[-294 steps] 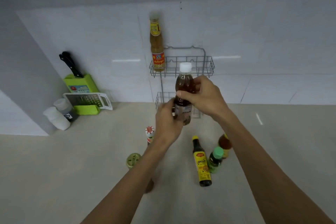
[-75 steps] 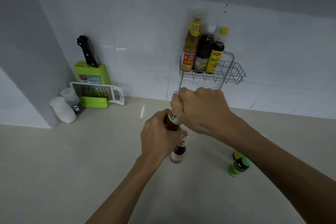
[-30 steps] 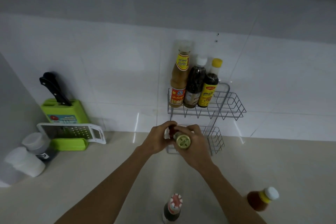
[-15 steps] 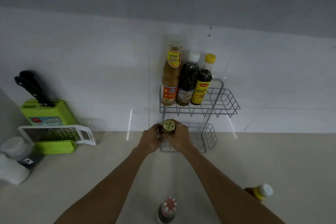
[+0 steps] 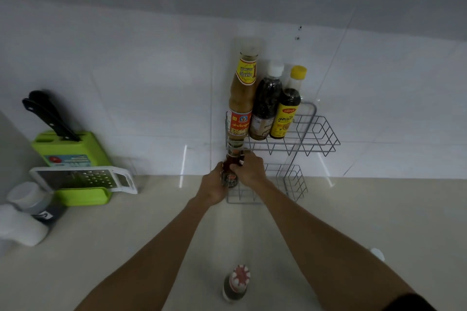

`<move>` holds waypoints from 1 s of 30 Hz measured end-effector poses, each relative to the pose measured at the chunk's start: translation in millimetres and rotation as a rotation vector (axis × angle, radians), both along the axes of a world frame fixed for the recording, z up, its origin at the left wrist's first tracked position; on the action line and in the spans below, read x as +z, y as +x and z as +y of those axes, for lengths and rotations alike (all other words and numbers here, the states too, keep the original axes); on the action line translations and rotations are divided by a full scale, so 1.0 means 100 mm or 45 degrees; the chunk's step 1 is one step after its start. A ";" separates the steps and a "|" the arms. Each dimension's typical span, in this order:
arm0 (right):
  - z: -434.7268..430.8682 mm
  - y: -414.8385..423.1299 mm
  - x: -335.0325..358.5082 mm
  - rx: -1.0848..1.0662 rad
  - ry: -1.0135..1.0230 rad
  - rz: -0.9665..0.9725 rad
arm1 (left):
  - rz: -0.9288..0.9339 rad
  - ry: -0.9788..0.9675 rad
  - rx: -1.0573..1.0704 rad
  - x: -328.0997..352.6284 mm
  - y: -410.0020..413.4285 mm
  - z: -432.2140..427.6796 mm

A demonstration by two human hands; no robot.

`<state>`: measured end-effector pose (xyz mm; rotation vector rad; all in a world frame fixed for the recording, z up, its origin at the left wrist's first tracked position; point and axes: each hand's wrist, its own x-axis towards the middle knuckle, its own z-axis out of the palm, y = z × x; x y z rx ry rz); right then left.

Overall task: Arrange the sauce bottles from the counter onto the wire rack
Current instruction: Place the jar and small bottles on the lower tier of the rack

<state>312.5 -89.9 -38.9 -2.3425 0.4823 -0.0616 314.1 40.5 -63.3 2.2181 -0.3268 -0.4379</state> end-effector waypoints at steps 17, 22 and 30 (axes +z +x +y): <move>0.15 -1.67 0.28 0.217 0.068 -0.067 | 0.292 -0.112 -0.211 -0.05 -1.16 0.65; 0.33 -2.28 0.34 0.202 0.198 -0.190 | 0.421 -0.095 -0.341 -0.23 -1.72 0.73; 0.40 -2.65 0.21 0.422 0.120 -0.191 | 0.110 -0.124 -0.169 -0.38 -2.08 0.65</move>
